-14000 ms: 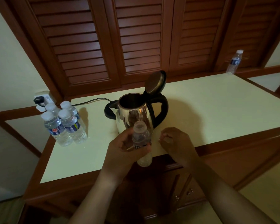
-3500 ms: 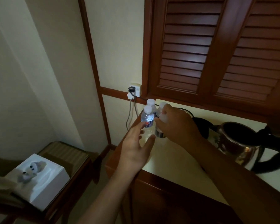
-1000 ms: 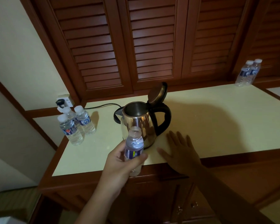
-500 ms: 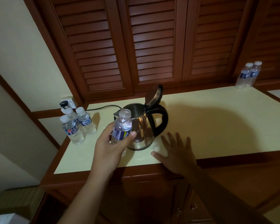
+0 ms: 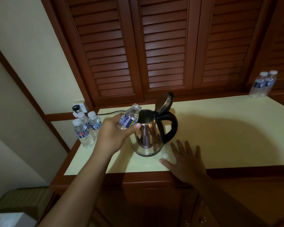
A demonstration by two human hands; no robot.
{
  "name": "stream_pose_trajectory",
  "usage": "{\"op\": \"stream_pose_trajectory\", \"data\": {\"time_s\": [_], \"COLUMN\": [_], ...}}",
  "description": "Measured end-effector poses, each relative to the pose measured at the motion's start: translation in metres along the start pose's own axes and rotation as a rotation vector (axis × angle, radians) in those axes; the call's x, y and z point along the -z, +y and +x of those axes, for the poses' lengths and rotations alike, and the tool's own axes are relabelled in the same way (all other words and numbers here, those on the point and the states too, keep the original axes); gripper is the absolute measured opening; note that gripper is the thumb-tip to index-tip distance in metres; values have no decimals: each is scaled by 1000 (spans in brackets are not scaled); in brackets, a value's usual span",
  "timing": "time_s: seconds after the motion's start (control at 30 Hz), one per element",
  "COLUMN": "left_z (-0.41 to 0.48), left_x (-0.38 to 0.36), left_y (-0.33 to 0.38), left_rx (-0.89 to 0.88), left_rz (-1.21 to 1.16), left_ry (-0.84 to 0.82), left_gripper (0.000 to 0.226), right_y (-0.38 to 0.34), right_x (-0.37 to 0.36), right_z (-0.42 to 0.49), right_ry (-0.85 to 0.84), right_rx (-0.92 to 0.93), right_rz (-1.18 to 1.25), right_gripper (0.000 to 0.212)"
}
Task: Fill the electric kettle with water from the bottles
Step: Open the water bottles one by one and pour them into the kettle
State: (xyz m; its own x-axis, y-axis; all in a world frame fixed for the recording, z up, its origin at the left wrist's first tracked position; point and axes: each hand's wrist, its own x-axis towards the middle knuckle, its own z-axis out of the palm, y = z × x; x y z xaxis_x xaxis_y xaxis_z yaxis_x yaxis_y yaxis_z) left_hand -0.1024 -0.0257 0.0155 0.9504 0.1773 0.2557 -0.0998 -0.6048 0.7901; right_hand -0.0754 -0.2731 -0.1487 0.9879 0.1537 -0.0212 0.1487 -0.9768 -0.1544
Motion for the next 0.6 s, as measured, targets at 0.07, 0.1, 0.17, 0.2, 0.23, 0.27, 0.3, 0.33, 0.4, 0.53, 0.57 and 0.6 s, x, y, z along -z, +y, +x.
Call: {"op": "stream_pose_trajectory", "data": {"time_s": [0.07,0.1,0.17,0.2,0.23,0.27,0.3,0.33,0.4,0.53,0.57,0.6], "left_z": [8,12,17,19,21,22,23,25,26,26,26,25], "left_x": [5,7,12,14,15,16,17,17,16,14,13,12], "left_y": [2,3,6,6,8,8,8,9,8,2,0,-1], "left_rx": [-7,-5,-7,-15,-30,-45,-62,-76,-98,-108,-112,-115], "left_rz": [116,171,305,364,407,441,471,501,555,683,705,722], "left_ry": [6,6,20,29,39,47,53,60,86,152,157,159], "left_gripper": [46,52,71,76,76,74,72,69,66,65,63,61], "right_y": [0,0,0,-1,-1,-1,0,0,0,0,0,0], "right_x": [0,0,0,1,1,1,0,0,-1,-1,-1,-1], "right_z": [-1,-1,-1,-1,-1,-1,-1,-1,0,0,0,0], "right_ry": [7,10,14,13,12,14,19,24,26,35,37,37], "right_rx": [4,4,5,6,6,6,6,7,8,7,7,8], "right_rz": [-4,-3,1,2,2,3,1,-1,-5,-7,-7,-7], "right_gripper": [100,100,100,101,101,101,101,102,102,101,101,100]}}
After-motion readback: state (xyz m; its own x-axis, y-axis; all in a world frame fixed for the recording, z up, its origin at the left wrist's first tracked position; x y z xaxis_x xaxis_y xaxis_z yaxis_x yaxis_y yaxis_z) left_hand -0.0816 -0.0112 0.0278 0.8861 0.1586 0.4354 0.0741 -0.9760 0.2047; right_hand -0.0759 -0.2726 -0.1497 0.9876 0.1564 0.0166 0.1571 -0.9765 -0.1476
